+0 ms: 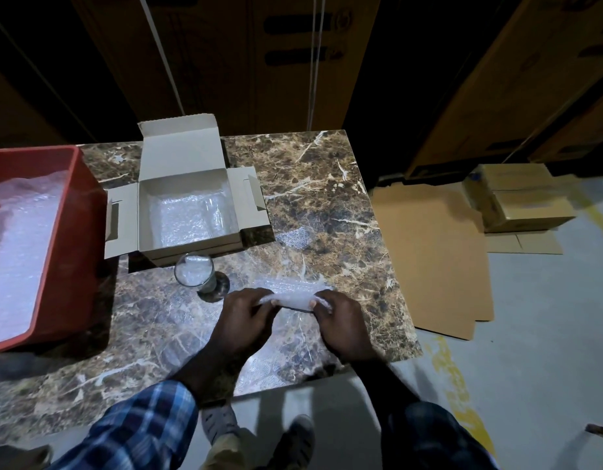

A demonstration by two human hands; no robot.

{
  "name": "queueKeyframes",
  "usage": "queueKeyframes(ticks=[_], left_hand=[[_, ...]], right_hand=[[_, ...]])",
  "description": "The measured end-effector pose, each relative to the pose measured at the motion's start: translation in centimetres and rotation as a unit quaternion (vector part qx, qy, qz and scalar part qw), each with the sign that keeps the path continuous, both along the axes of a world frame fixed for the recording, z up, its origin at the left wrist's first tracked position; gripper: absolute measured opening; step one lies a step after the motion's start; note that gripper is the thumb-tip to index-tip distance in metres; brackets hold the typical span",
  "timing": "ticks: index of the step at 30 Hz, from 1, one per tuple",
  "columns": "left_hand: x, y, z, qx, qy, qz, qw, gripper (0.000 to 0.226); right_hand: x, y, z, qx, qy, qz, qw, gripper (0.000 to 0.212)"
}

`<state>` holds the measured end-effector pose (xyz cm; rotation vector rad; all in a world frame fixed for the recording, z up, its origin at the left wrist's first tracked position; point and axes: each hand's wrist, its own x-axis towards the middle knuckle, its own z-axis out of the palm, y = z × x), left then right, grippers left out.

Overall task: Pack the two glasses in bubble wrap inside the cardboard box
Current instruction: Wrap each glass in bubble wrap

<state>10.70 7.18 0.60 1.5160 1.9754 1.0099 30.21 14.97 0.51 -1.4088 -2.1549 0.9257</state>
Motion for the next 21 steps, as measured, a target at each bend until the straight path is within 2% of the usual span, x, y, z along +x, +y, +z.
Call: queueKeyframes(ticks=[3,6,10,14,17,21], left_hand=[[0.1,0.8,-0.7,-0.054,-0.097,0.097,0.989,0.015],[0.3,1.8,-1.7,-0.069,-0.111,0.154,0.979,0.015],[0.2,2.7,-2.3,-0.057,-0.058,0.207,0.975,0.023],[1.1,3.0,-1.9,-0.038,-0.022,0.199,0.979,0.029],[2.1,2.8,-1.3,-0.026,0.002,0.21,0.977,0.028],[2.6,2.1,-1.2,-0.007,0.169,0.164,0.972,0.016]], right_hand=[[-0.7,0.6,0.4,-0.041,0.007,-0.053,0.998,0.017],[-1.6,1.2,0.6,-0.071,-0.027,-0.097,0.992,0.017],[-1.9,1.1,0.1,-0.038,-0.08,-0.087,0.992,0.022],[-1.9,0.6,0.1,-0.022,-0.109,-0.084,0.99,0.038],[-1.9,0.7,0.0,0.019,-0.145,-0.061,0.987,0.033],[-2.2,1.1,0.0,0.004,-0.191,-0.042,0.981,0.032]])
